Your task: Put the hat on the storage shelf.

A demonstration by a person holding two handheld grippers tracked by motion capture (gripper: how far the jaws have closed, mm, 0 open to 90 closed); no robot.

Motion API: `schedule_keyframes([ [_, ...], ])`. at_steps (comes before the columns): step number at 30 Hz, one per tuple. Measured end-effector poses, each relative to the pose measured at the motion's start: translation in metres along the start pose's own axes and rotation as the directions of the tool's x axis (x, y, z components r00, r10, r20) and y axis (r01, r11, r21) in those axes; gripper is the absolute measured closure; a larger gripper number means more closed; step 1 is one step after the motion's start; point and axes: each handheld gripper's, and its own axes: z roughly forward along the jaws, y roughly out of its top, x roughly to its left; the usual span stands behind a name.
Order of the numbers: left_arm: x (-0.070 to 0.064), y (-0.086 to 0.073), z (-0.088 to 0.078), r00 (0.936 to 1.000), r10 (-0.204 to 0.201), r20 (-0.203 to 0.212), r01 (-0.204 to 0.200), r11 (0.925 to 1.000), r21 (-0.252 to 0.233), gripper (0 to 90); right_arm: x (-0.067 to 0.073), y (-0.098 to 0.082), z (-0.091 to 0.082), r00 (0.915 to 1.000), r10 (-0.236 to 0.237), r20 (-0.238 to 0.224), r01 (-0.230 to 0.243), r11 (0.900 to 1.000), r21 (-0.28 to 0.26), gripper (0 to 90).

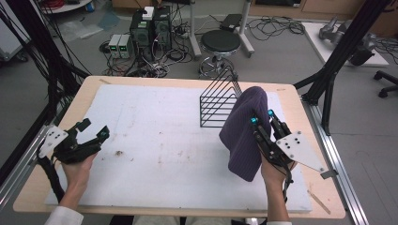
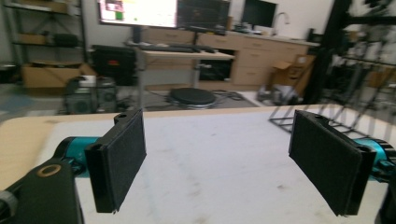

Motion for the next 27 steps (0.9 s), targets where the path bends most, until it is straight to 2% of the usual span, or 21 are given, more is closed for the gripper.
schedule_keyframes([
  [1,-0.005,0.005,0.012,0.9986,-0.017,0.051,0.017,0.9999,0.0,21.1,0.0,0.0,0.0,1.0,-0.001,-0.001,0.001,1.0,-0.003,75.3],
  [5,-0.016,0.013,0.028,0.9952,-0.012,0.097,0.012,0.9999,-0.002,22.0,-0.001,0.0,0.001,1.0,0.006,0.0,-0.006,1.0,-0.008,75.4],
  [7,-0.027,0.021,0.041,0.9888,0.006,0.149,-0.006,1.0,-0.004,22.8,-0.002,0.0,0.002,1.0,0.007,-0.003,-0.007,1.0,-0.008,75.3],
  [8,-0.027,0.021,0.041,0.9888,0.006,0.149,-0.006,1.0,-0.004,23.0,-0.002,0.0,0.002,1.0,0.007,-0.003,-0.007,1.0,-0.008,75.3],
  [11,-0.042,0.032,0.058,0.9767,0.023,0.213,-0.023,0.9997,-0.005,23.3,-0.001,0.0,0.003,0.9999,0.009,-0.005,-0.009,1.0,-0.012,75.3],
  [12,-0.042,0.032,0.058,0.9767,0.023,0.213,-0.023,0.9997,-0.005,23.5,-0.001,0.0,0.003,0.9999,0.009,-0.006,-0.009,1.0,-0.012,75.3],
  [13,-0.048,0.036,0.066,0.9676,0.017,0.252,-0.02,0.9997,0.011,23.9,-0.001,0.0,0.003,0.9999,0.006,-0.01,-0.006,1.0,-0.011,75.3],
  [14,-0.048,0.036,0.066,0.9676,0.017,0.252,-0.02,0.9997,0.011,24.3,0.0,0.0,0.003,0.9999,0.006,-0.01,-0.007,1.0,-0.011,75.3],
  [15,-0.054,0.039,0.076,0.9577,0.016,0.287,-0.025,0.9993,0.027,24.7,0.0,0.0,0.003,0.9999,0.005,-0.012,-0.005,1.0,-0.011,75.2],
  [16,-0.054,0.039,0.076,0.9577,0.016,0.287,-0.025,0.9993,0.027,25.0,0.0,0.0,0.003,0.9999,0.005,-0.012,-0.005,1.0,-0.011,75.2],
  [17,-0.06,0.041,0.085,0.9502,0.015,0.311,-0.025,0.9993,0.029,25.0,0.001,0.0,0.003,0.9999,0.005,-0.015,-0.005,1.0,-0.01,75.2],
  [18,-0.06,0.041,0.085,0.9502,0.015,0.311,-0.025,0.9993,0.029,25.1,0.001,0.0,0.003,0.9999,0.005,-0.015,-0.005,1.0,-0.01,75.2],
  [19,-0.067,0.043,0.093,0.9409,0.01,0.338,-0.021,0.9994,0.026,25.1,0.001,0.0,0.004,0.9999,0.003,-0.016,-0.003,1.0,-0.011,75.2],
  [20,-0.067,0.043,0.093,0.9409,0.01,0.338,-0.021,0.9994,0.026,25.2,0.001,0.0,0.004,0.9999,0.003,-0.016,-0.003,1.0,-0.011,75.2],
  [21,-0.073,0.044,0.101,0.932,0.001,0.362,-0.012,0.9995,0.029,25.2,0.001,0.0,0.004,0.9998,0.002,-0.019,-0.003,1.0,-0.012,75.2],
  [22,-0.073,0.044,0.101,0.932,0.001,0.362,-0.012,0.9995,0.029,25.2,0.001,0.0,0.004,0.9998,0.002,-0.019,-0.003,1.0,-0.012,75.2],
  [23,-0.079,0.044,0.107,0.9236,0.005,0.383,-0.019,0.9993,0.033,25.2,0.002,0.0,0.004,0.9997,0.003,-0.022,-0.003,1.0,-0.012,75.1],
  [24,-0.079,0.044,0.107,0.9236,0.005,0.383,-0.019,0.9993,0.033,25.2,0.002,0.001,0.004,0.9998,0.003,-0.022,-0.003,1.0,-0.011,75.2],
  [25,-0.09,0.043,0.119,0.9077,0.01,0.419,-0.032,0.9985,0.044,25.3,0.002,0.001,0.005,0.9997,0.001,-0.025,-0.001,1.0,-0.013,75.2],
  [26,-0.09,0.043,0.119,0.9077,0.01,0.419,-0.032,0.9985,0.044,25.2,0.002,0.001,0.005,0.9996,0.003,-0.027,-0.003,1.0,-0.012,75.2],
  [27,-0.097,0.04,0.127,0.8949,0.007,0.446,-0.034,0.9981,0.052,25.5,0.002,0.001,0.005,0.9996,0.001,-0.026,-0.001,1.0,-0.012,75.2],
])
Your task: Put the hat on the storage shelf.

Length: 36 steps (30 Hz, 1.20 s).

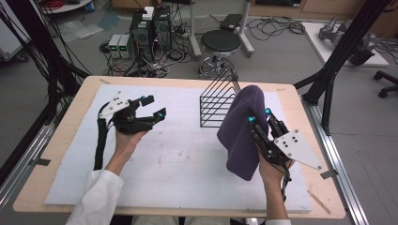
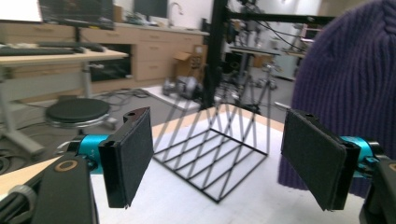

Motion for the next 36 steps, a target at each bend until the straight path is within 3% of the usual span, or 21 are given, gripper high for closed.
schedule_keyframes([
  [1,0.0,0.0,0.0,1.0,0.0,0.0,0.0,1.0,0.0,25.4,0.0,0.0,0.0,1.0,0.0,0.0,0.0,1.0,0.0,75.2],
  [2,-0.003,-0.003,0.013,0.9992,-0.017,0.036,0.016,0.9998,0.006,25.6,0.0,0.0,0.0,1.0,0.0,-0.003,0.0,1.0,-0.003,75.1],
  [5,-0.007,-0.006,0.026,0.9975,-0.028,0.064,0.026,0.9993,0.026,25.6,0.001,0.0,0.001,1.0,0.004,-0.005,-0.004,1.0,-0.006,75.2],
  [6,-0.012,-0.007,0.041,0.9945,-0.032,0.099,0.028,0.9988,0.041,25.6,0.001,0.001,0.001,1.0,-0.001,-0.008,0.001,1.0,-0.009,75.2],
  [7,-0.012,-0.007,0.041,0.9945,-0.032,0.099,0.028,0.9988,0.041,25.7,0.001,0.001,0.001,1.0,-0.001,-0.008,0.001,1.0,-0.009,75.2],
  [9,-0.017,-0.007,0.054,0.9896,-0.042,0.137,0.036,0.9981,0.049,25.7,0.001,0.002,0.0,0.9999,0.001,-0.015,-0.001,1.0,-0.013,75.2],
  [10,-0.022,-0.005,0.066,0.983,-0.051,0.176,0.042,0.9975,0.056,25.7,0.001,0.002,0.0,0.9998,-0.001,-0.018,0.001,1.0,-0.017,75.2],
  [12,-0.029,-0.003,0.078,0.9766,-0.046,0.21,0.032,0.997,0.07,25.6,0.001,0.002,0.0,0.9998,0.003,-0.021,-0.003,1.0,-0.019,75.2],
  [13,-0.029,-0.003,0.078,0.9766,-0.046,0.21,0.032,0.997,0.07,25.7,0.001,0.003,0.0,0.9997,0.0,-0.023,0.0,1.0,-0.023,75.2],
  [14,-0.035,-0.001,0.088,0.9705,-0.035,0.239,0.013,0.9957,0.092,25.7,0.001,0.003,-0.001,0.9997,0.001,-0.025,-0.001,1.0,-0.025,75.2],
  [15,-0.035,-0.001,0.088,0.9705,-0.035,0.239,0.013,0.9957,0.092,25.7,0.001,0.003,-0.001,0.9997,0.001,-0.025,-0.001,1.0,-0.025,75.2],
  [19,-0.047,0.002,0.106,0.9575,-0.026,0.287,-0.01,0.9924,0.123,25.8,0.001,0.006,-0.002,0.9994,0.001,-0.034,-0.002,0.999,-0.038,75.2],
  [22,-0.054,0.002,0.115,0.9483,-0.031,0.316,-0.012,0.9908,0.135,26.0,0.002,0.008,-0.003,0.9989,-0.004,-0.047,0.002,0.999,-0.051,75.2],
  [27,-0.056,0.0,0.122,0.9426,-0.046,0.331,-0.003,0.9893,0.146,26.1,0.003,0.011,-0.004,0.998,-0.008,-0.062,0.004,0.998,-0.065,75.2],
  [32,-0.05,-0.002,0.124,0.9369,-0.082,0.34,0.033,0.9886,0.147,26.2,0.005,0.014,-0.005,0.9967,-0.011,-0.081,0.004,0.997,-0.079,75.2],
  [35,-0.048,-0.002,0.124,0.9295,-0.101,0.355,0.053,0.9883,0.143,26.3,0.007,0.016,-0.005,0.9954,-0.016,-0.095,0.008,0.996,-0.083,75.2],
  [36,-0.048,-0.003,0.124,0.9239,-0.105,0.368,0.055,0.9879,0.145,26.3,0.007,0.016,-0.005,0.9952,-0.013,-0.097,0.005,0.997,-0.083,75.1],
])
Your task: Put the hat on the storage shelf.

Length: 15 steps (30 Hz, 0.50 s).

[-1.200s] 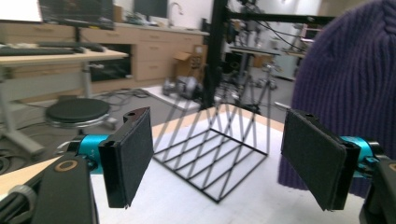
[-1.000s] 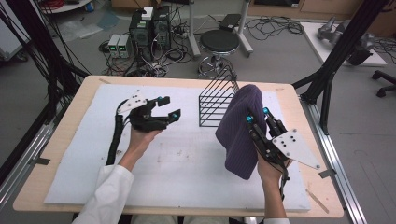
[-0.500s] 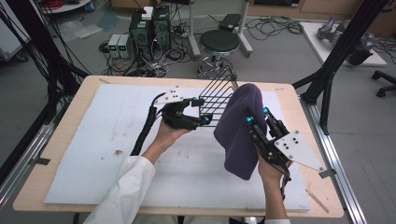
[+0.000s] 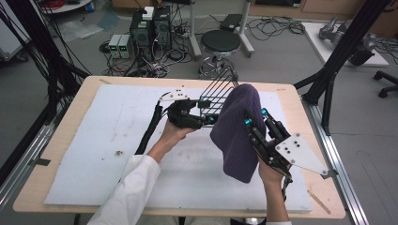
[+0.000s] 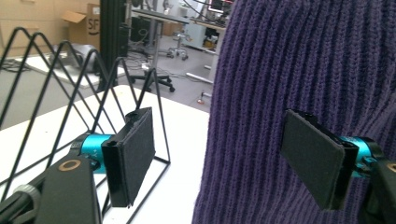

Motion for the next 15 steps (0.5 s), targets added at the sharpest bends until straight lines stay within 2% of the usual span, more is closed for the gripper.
schedule_keyframes([
  [6,-0.002,-0.002,0.003,0.9989,0.006,0.047,-0.007,0.9998,0.016,26.2,0.003,0.002,0.001,0.9995,-0.014,-0.028,0.014,1.0,-0.008,75.1],
  [9,-0.005,-0.003,0.004,0.9958,0.011,0.091,-0.013,0.9998,0.018,26.2,0.004,0.003,0.001,0.9989,-0.016,-0.044,0.015,1.0,-0.013,75.2],
  [12,-0.009,-0.004,0.006,0.989,0.011,0.148,-0.013,0.9998,0.014,27.4,0.004,0.005,0.0,0.9961,-0.011,-0.087,0.009,0.999,-0.033,75.2],
  [13,-0.011,-0.004,0.007,0.9826,0.011,0.185,-0.014,0.9998,0.014,28.9,0.005,0.006,0.0,0.9947,-0.01,-0.102,0.006,0.999,-0.035,75.1],
  [15,-0.012,-0.005,0.007,0.9802,0.012,0.198,-0.015,0.9998,0.013,38.4,0.005,0.007,0.0,0.9931,-0.013,-0.117,0.008,0.999,-0.039,75.1],
])
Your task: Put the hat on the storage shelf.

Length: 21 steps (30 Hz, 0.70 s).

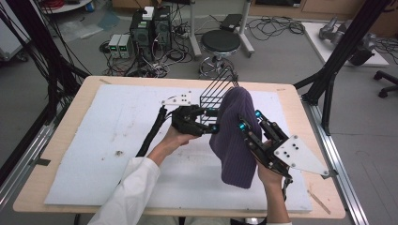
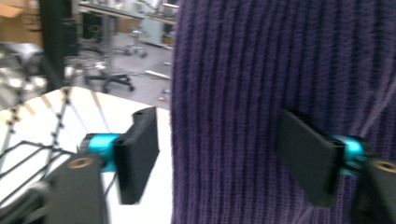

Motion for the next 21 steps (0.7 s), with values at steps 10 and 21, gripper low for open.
schedule_keyframes([
  [10,-0.006,-0.002,-0.007,0.9981,0.062,0.006,-0.062,0.9979,-0.02,83.6,-0.002,-0.001,0.0,1.0,0.0,0.009,0.0,1.0,0.015,74.8],
  [21,-0.005,0.001,-0.03,0.9943,0.065,-0.084,-0.071,0.9948,-0.073,83.9,-0.012,-0.008,-0.002,0.9974,0.029,0.066,-0.032,0.998,0.049,74.3],
])
